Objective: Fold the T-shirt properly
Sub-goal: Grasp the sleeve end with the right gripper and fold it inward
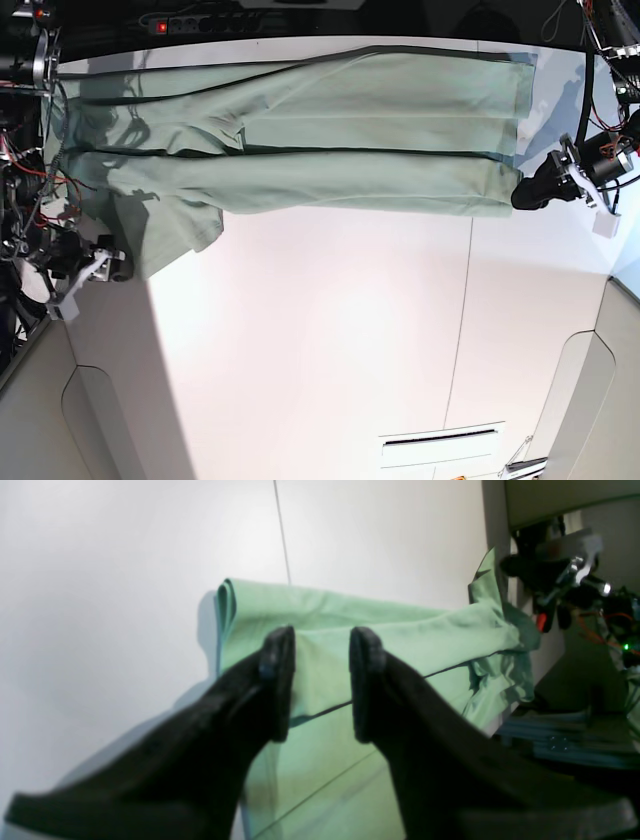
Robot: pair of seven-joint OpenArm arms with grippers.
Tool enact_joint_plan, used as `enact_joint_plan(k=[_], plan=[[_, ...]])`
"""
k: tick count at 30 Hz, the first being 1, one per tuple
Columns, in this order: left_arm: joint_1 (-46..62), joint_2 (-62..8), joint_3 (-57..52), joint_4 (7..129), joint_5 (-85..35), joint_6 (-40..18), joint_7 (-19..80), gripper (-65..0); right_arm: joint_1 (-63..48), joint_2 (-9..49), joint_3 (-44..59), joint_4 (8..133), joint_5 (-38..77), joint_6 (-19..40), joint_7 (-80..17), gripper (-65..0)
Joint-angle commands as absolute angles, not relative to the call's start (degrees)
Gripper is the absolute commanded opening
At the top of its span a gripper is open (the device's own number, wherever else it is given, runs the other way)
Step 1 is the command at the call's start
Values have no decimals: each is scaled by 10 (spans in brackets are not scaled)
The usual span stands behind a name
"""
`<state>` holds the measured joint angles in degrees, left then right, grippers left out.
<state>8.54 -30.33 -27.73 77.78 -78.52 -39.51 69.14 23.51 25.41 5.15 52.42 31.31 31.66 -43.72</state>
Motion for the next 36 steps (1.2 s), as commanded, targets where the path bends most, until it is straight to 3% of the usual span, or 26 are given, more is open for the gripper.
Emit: enact_joint_plan(k=[1,5,6,8,9,15,20,29,36], plan=[[79,-316,-282,787,-799,-400,684,-435,252,252,46,528,317,318,-435,-306],[79,-316,-282,787,-798,-400,684,-435,253,220,41,529,289,318,-437,-331],[79,-316,-282,787,-797,-400,684,-435,253,214,41,529,275,318,-440,-388],[79,-316,-282,787,-794,-400,684,-435,253,208,41,529,256,317,-457,-592],[79,-316,-282,787,-793,-400,684,-435,253,208,41,529,255,317,-467,-650],[79,-316,-282,787,-793,-400,684,-435,252,213,51,560,255,317,-503,-650],[79,-316,-282,787,-787,-400,684,-435,214,212,68,685,294,317,-578,-650],[79,-316,-282,787,-784,-400,684,-435,-10,211,69,1019,345,317,-634,-650],[79,-316,-282,787,-784,-400,683,-435,-166,211,69,1176,360,317,-642,-650]])
